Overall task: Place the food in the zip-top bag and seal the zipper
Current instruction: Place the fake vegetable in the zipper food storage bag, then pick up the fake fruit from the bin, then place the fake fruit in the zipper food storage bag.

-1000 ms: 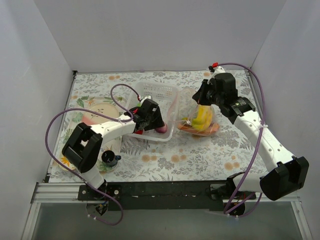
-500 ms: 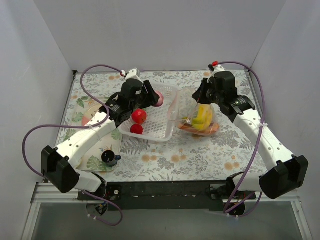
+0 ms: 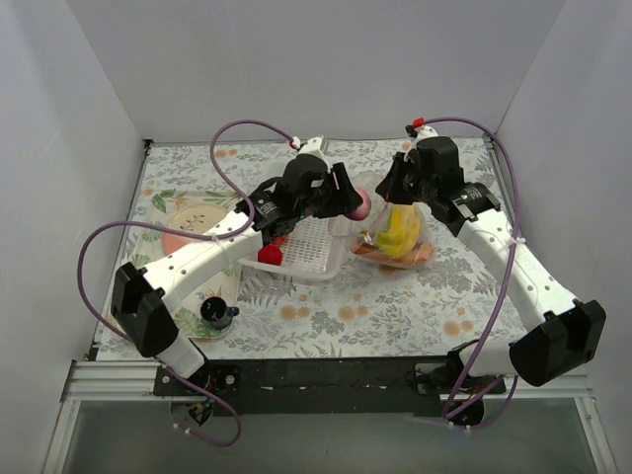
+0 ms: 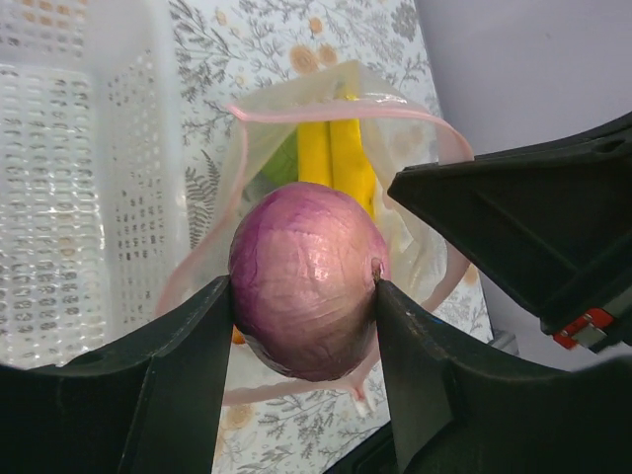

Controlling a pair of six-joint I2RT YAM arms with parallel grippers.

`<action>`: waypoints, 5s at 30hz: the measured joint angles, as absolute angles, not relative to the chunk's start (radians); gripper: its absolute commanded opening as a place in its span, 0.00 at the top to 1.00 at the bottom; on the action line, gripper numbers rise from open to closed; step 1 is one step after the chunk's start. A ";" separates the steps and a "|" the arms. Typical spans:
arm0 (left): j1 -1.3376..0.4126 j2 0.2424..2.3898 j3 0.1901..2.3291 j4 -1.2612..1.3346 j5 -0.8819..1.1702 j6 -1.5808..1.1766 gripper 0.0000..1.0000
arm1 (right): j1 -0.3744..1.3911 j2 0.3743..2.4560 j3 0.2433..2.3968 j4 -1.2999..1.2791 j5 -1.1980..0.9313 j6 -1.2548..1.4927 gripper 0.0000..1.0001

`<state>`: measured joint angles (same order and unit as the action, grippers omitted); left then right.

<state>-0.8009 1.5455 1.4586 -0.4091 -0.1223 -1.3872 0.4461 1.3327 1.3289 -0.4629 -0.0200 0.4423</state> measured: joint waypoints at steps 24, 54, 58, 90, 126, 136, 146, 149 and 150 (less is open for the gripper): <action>-0.716 1.329 1.407 -0.437 -0.101 -1.322 0.10 | 0.453 1.342 1.375 -0.500 0.027 0.447 0.99; -0.506 1.730 1.301 -0.485 -0.333 -1.187 0.06 | 0.453 1.342 1.375 -0.507 0.022 0.442 0.99; -0.506 1.730 1.266 -0.466 -0.334 -1.190 0.06 | 0.453 1.342 1.375 -0.506 0.021 0.442 0.99; -0.513 1.829 1.259 -0.428 -0.273 -1.192 0.10 | 0.453 1.342 1.375 -0.506 0.015 0.442 0.99; -0.709 1.453 1.386 -0.438 -0.058 -1.329 0.74 | 0.473 1.356 1.374 -0.506 -0.006 0.455 0.99; -0.812 1.680 1.492 -0.363 -0.044 -1.408 0.05 | 0.481 1.364 1.395 -0.526 0.019 0.469 0.99; -0.818 1.702 1.558 -0.381 -0.058 -1.397 0.04 | 0.479 1.364 1.409 -0.537 0.035 0.468 0.99; -0.818 1.644 1.544 -0.411 -0.088 -1.374 0.06 | 0.480 1.364 1.411 -0.537 0.035 0.468 0.99; -0.818 1.610 1.529 -0.427 -0.105 -1.364 0.06 | 0.480 1.364 1.411 -0.537 0.035 0.468 0.99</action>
